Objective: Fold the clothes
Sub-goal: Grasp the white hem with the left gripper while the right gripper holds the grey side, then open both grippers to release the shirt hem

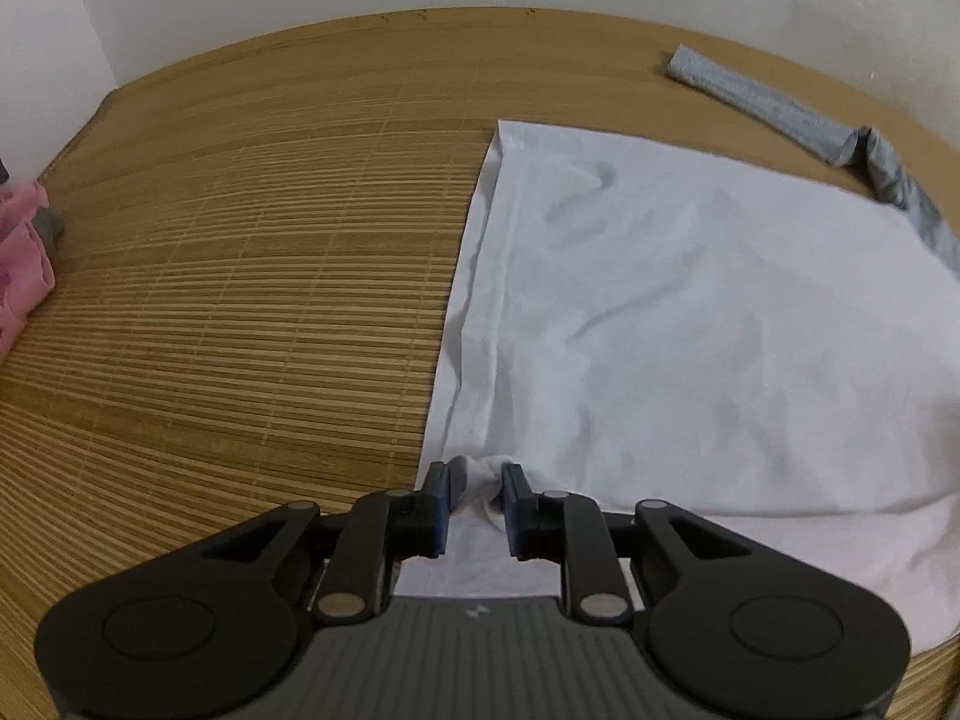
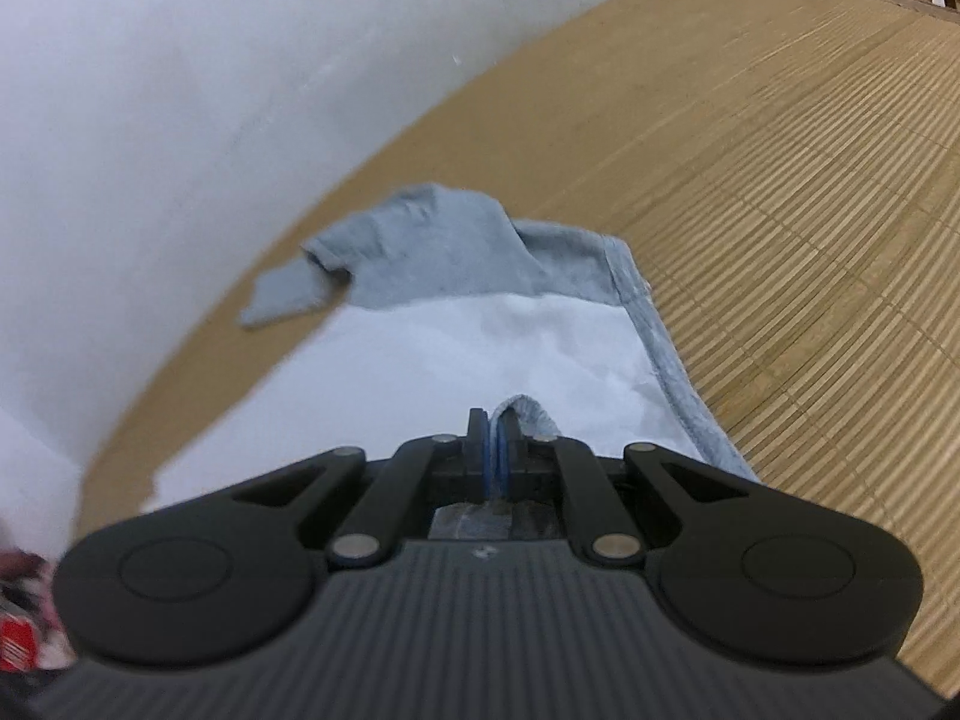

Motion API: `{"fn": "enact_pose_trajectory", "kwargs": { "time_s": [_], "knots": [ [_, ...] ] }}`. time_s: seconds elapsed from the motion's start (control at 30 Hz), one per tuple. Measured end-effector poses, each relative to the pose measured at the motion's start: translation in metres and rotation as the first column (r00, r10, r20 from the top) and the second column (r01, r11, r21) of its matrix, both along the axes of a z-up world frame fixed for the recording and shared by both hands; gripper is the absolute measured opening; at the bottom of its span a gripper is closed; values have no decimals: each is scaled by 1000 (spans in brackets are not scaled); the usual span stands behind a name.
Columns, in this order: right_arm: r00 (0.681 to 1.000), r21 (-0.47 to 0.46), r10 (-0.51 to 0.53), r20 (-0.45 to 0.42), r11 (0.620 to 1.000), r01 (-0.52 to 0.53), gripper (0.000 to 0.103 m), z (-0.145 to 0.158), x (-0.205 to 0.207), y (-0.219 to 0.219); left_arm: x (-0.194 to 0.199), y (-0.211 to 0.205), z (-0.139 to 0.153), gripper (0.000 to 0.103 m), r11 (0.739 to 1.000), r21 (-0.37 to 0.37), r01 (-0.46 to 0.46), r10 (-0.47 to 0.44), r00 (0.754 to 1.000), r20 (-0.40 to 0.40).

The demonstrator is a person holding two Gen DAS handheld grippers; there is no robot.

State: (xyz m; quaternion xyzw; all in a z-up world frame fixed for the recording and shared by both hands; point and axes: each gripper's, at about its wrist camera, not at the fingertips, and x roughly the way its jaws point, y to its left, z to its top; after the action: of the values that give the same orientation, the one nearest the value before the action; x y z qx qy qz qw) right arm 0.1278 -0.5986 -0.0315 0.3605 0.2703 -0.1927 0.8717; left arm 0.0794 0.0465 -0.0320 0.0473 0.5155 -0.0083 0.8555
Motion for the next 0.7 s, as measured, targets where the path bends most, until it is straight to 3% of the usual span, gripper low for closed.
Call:
{"fn": "enact_pose_trajectory", "kwargs": {
  "time_s": [0.13,0.37,0.53,0.7],
  "knots": [
    [998,-69,15,-57,997,-19,5,-14,9,7,1,0,-3,31,1000,26,0,0,1000,-1],
    [994,-111,29,-104,993,-41,7,-6,11,9,0,6,1,33,1000,3,-20,20,1000,7],
    [996,-99,-17,-90,995,8,35,8,-4,6,-13,13,15,44,999,0,36,-36,999,41],
    [998,-90,-27,-63,996,21,44,26,-31,13,-27,24,21,50,996,-38,82,-80,995,58]
  ]
}}
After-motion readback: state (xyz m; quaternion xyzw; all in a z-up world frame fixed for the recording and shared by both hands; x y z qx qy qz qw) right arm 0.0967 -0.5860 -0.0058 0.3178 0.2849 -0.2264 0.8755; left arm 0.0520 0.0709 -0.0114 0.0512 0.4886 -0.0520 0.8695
